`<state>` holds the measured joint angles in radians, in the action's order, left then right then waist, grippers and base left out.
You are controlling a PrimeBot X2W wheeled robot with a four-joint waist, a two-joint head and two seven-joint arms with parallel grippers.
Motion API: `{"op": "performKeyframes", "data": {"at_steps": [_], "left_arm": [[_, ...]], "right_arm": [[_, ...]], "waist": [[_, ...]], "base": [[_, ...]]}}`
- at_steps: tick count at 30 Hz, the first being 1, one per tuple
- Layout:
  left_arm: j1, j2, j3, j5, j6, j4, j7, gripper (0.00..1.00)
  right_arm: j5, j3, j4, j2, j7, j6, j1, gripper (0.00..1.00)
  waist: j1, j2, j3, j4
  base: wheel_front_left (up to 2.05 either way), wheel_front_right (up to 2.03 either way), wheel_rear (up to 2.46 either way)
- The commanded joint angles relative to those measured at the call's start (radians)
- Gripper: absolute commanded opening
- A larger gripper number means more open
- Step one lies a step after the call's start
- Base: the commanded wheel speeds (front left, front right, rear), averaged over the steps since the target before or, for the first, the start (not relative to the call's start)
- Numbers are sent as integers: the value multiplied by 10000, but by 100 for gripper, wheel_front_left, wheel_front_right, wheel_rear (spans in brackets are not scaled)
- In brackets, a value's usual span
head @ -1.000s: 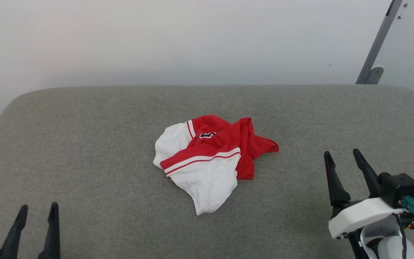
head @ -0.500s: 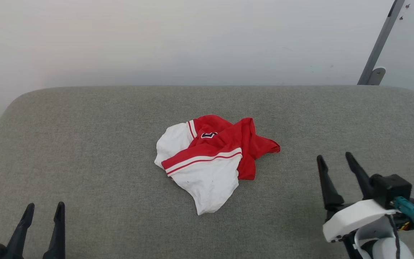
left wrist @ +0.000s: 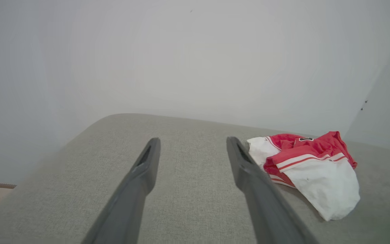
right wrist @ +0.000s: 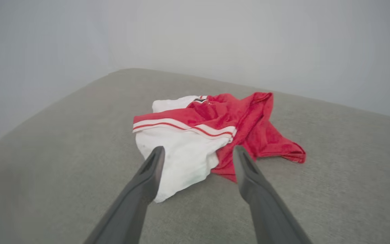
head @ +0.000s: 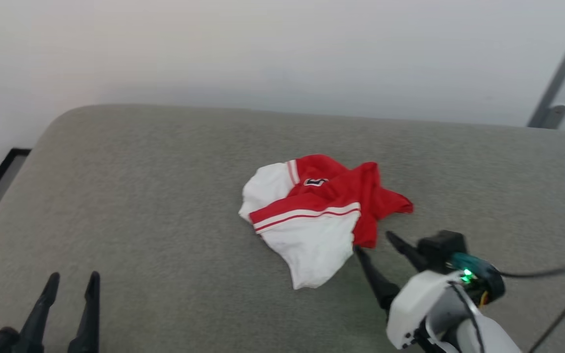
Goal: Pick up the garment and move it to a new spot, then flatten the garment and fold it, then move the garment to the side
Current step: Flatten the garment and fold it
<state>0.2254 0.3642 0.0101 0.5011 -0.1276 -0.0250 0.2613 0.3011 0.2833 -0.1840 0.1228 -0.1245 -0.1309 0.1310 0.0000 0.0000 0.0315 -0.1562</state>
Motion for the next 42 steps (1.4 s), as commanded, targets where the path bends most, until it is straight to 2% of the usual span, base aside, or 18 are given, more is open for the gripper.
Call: {"op": "performKeyframes", "data": {"at_steps": [1, 7, 13, 19, 20, 22, 25, 26, 27, 32, 34, 38, 42], "left_arm": [[-193, 59, -71, 75, -20, -14, 43, 100], [-528, 82, -596, 164, -19, 50, 24, 100], [-1153, 91, -1347, 300, -20, 287, 17, 100], [-1780, 90, -2005, 468, -20, 588, 34, 100], [-1959, 87, -2171, 554, -20, 676, 40, 100], [-2063, 82, -2255, 573, -20, 719, 41, 100], [-2258, 106, -2390, 707, -20, 917, 46, 100], [-2284, 71, -2359, 754, -20, 946, 47, 100], [-2297, 59, -2327, 772, -20, 961, 48, 100], [-2146, 79, -2097, 796, -20, 972, 48, 100], [-2042, 105, -1964, 784, -20, 944, 49, 100], [-1897, 230, -1698, 789, -20, 824, 50, 100], [-1770, 329, -1507, 804, -20, 730, 50, 100]], "right_arm": [[143, 198, -89, 85, -231, 3, 195, 100], [215, 1155, -732, 592, -1620, 3, 1165, 100], [214, 1577, -1556, 965, -2636, 3, 2084, 100], [-241, 2100, -2894, 1137, -3486, 3, 2958, 100], [-268, 2245, -3457, 1143, -3691, 5, 3178, 100], [-296, 2444, -3703, 1151, -3791, 5, 3284, 100], [49, 2962, -4745, 1019, -4153, 3, 3560, 100], [101, 3187, -4867, 996, -4197, 2, 3625, 31], [240, 3313, -4970, 1014, -4232, 0, 3709, 0], [854, 3569, -4854, 1063, -4312, 0, 4006, 0], [1039, 3621, -4510, 1280, -4407, 2, 4167, 0], [1493, 3505, -3300, 1731, -4778, 5, 4157, 0], [1762, 3052, -1837, 2451, -5346, 5, 3797, 0]], "waist": [[0, 0, -98, -290], [0, 0, -443, -1048], [0, 0, -939, -1960], [0, 0, -1357, -2697], [0, 0, -1459, -2862], [0, 0, -1512, -2945], [0, 0, -1603, -3068], [0, 0, -1615, -3063], [0, 0, -1618, -3034], [0, 0, -1558, -2735], [0, 0, -1500, -2525], [0, 0, -1363, -2004], [0, 0, -1278, -1497]], "base": [[0, 0, 0], [0, 0, 0], [0, 0, 0], [0, 0, 0], [0, 0, 0], [0, 0, 0], [0, 0, 0], [0, 0, 0], [0, 0, 0], [0, 0, 0], [0, 0, 0], [0, 0, 0], [0, 0, 0]]}}
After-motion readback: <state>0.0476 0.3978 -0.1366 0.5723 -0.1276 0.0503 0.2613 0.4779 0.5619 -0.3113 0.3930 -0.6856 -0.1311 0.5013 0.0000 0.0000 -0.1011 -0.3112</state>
